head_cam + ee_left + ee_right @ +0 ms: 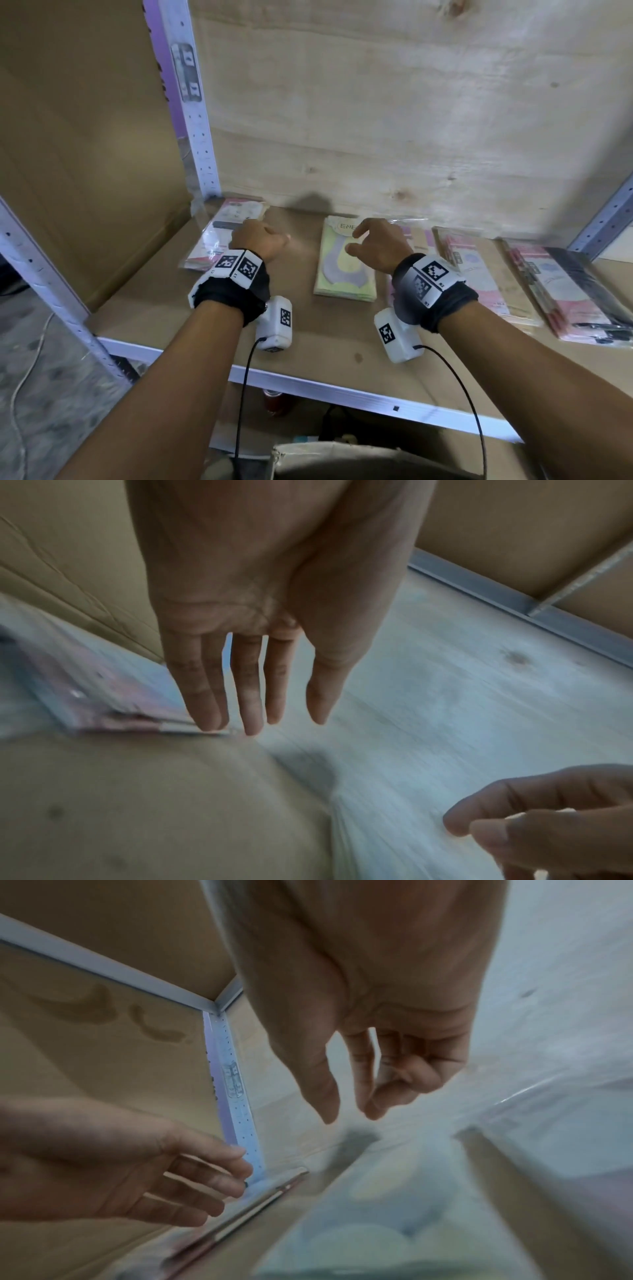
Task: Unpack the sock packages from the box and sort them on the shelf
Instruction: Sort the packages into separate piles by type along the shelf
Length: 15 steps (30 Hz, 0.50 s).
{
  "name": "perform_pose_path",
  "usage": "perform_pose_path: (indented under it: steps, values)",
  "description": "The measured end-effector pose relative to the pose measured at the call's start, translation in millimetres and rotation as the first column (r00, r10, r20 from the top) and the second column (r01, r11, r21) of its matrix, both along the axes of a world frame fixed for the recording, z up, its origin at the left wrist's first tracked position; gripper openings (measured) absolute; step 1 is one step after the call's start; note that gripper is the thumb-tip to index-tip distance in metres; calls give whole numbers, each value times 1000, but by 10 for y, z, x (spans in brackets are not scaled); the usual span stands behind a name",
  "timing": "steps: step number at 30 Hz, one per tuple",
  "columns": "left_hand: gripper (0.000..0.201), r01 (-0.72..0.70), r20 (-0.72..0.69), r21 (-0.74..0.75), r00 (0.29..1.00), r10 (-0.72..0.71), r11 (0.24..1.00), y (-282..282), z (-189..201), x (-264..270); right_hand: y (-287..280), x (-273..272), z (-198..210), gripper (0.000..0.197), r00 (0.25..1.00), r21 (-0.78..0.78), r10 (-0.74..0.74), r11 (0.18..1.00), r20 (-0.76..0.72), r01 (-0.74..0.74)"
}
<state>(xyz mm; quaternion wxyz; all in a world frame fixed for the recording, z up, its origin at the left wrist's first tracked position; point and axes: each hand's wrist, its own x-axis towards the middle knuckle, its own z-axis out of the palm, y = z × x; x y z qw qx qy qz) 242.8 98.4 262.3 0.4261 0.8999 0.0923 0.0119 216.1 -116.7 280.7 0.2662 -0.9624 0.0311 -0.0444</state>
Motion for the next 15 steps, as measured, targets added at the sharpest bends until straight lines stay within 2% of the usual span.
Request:
perform_pose_path:
  steps: [4,6,8,11,13,15]
  values:
    - [36,-133,38,96,991,130,986,486,-26,111,458,164,30,6,991,228,133,966,-26,-124]
    - [44,-151,6,141,988,152,978,700,-69,130,712,227,5,10,979,363,175,923,-107,-125]
    - [51,-124,-10,165,992,127,978,853,-100,124,955,279,-59,18,960,560,202,826,-195,-60]
    - [53,-45,23,232,999,41,972,977,-136,91,1284,337,-218,17,942,594,242,803,-233,-59]
    - [47,-34,55,251,998,21,967,1021,-160,54,1447,336,-300,3,936,608,263,791,-233,-71]
    - [37,-57,67,207,997,44,977,1047,-163,9,1528,354,-359,13,942,632,235,775,-240,-33]
